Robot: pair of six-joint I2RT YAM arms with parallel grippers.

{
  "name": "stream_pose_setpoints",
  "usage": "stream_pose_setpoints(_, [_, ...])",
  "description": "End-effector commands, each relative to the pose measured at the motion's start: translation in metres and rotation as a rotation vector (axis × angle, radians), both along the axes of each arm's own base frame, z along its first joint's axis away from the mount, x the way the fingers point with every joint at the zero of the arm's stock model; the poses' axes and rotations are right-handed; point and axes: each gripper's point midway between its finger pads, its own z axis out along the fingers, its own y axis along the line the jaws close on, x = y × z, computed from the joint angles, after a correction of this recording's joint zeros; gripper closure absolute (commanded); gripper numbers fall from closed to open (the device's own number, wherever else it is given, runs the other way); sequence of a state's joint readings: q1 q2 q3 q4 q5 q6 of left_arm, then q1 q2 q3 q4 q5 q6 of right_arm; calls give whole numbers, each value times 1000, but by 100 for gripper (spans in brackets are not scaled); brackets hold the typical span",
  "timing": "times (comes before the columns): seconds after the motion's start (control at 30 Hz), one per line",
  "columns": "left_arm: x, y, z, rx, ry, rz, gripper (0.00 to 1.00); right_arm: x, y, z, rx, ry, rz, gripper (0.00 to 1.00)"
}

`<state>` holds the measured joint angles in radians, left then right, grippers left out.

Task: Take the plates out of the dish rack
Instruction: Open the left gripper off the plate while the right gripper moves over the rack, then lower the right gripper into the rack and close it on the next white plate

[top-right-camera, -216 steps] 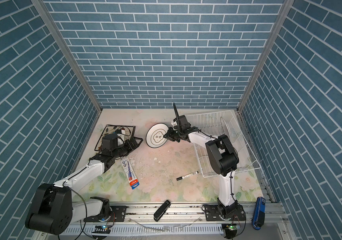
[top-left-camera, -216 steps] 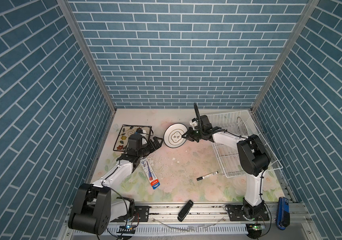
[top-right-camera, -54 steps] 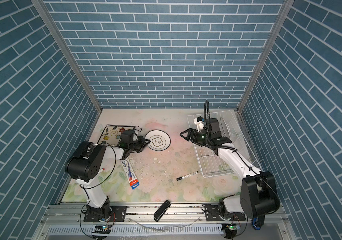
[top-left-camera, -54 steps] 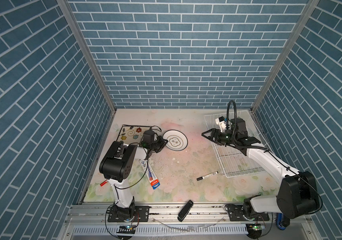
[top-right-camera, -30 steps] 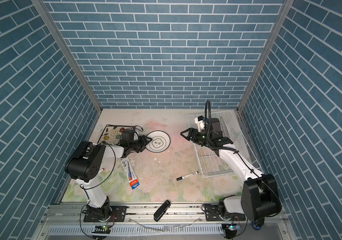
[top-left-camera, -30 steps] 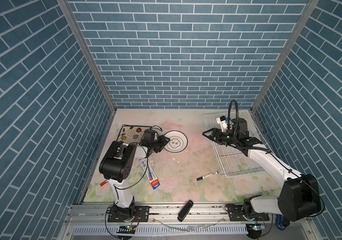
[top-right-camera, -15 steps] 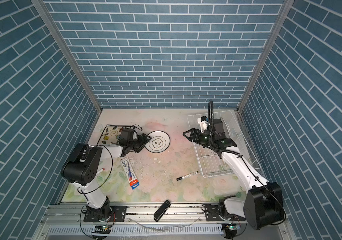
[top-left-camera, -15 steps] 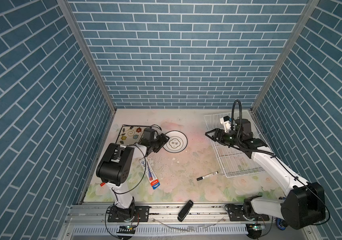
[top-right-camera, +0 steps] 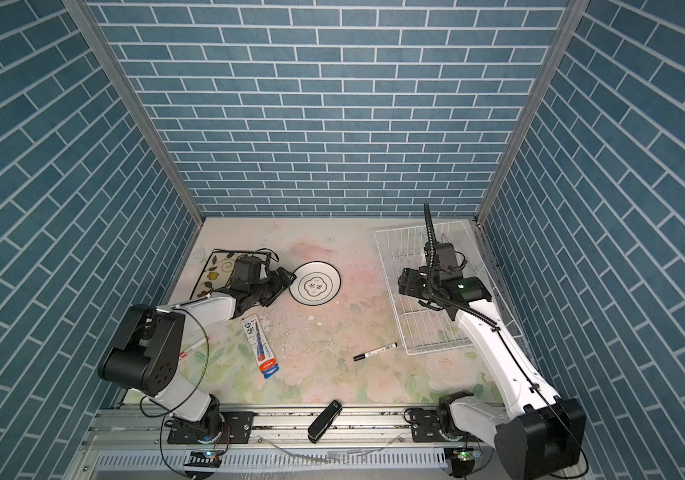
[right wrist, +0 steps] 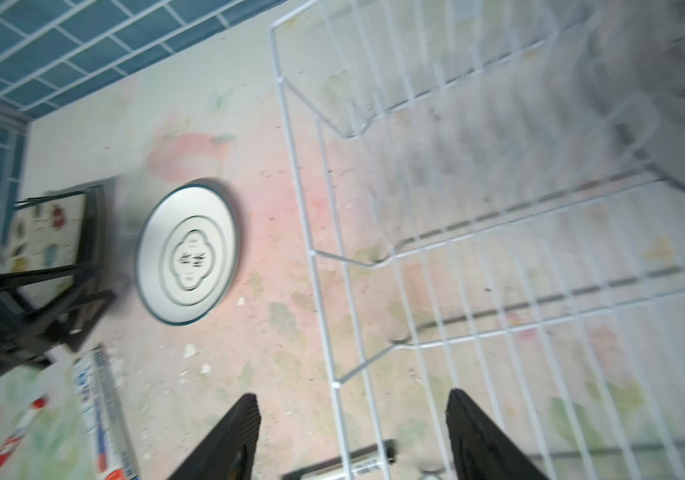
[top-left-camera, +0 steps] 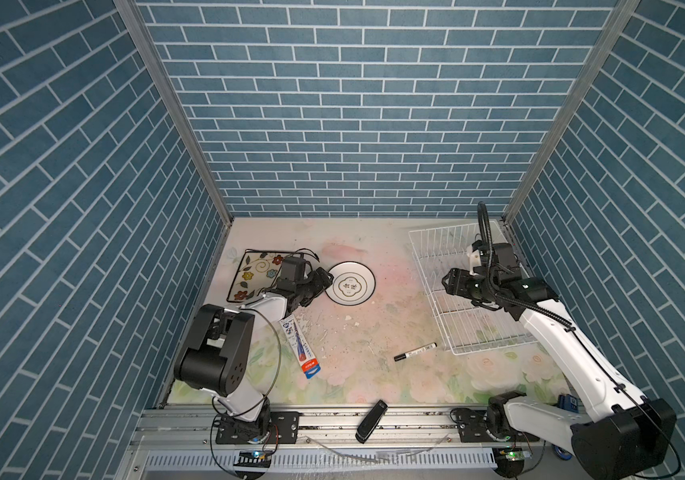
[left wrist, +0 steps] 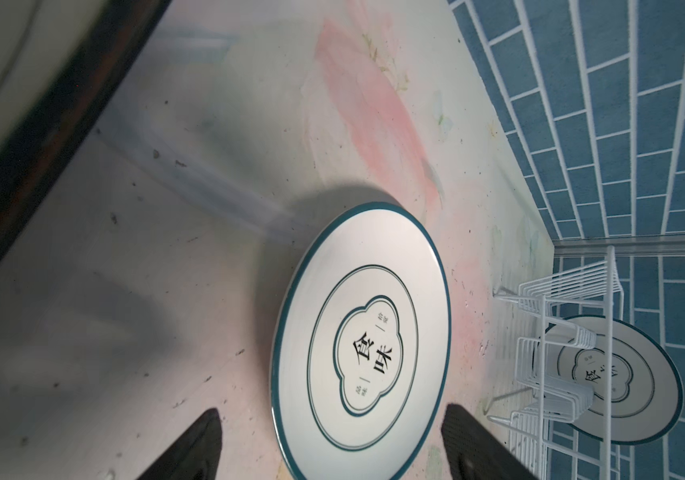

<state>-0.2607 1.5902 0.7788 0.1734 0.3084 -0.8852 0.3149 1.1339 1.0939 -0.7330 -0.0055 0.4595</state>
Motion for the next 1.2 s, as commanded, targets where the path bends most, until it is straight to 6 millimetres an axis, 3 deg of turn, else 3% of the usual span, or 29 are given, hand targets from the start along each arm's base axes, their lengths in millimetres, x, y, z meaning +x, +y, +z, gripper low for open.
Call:
stream_pose_setpoints(0.0, [-10,6,8,69,-20,-26,15,-21,-65,19,-332,3,-125,27])
stream_pose_setpoints(0.2, [-17,-3,36,103,-95,-70,15,-24,-103,29,-579,36,-191,25])
stream_pose_setpoints(0.37, [-22,-17,56,111,-167,-158,15,-8,-101,30,-649,84,-143,25])
stream_pose_setpoints(0.57, [-32,-25,71,99,-220,-218,15,22,-103,28,-777,145,-114,26])
stream_pose_setpoints(0.83, [-43,-27,67,95,-214,-244,15,73,-105,18,-914,222,-72,29])
stream_pose_setpoints(1.17, [-43,-30,74,109,-224,-277,15,123,-122,-3,-909,303,-39,37])
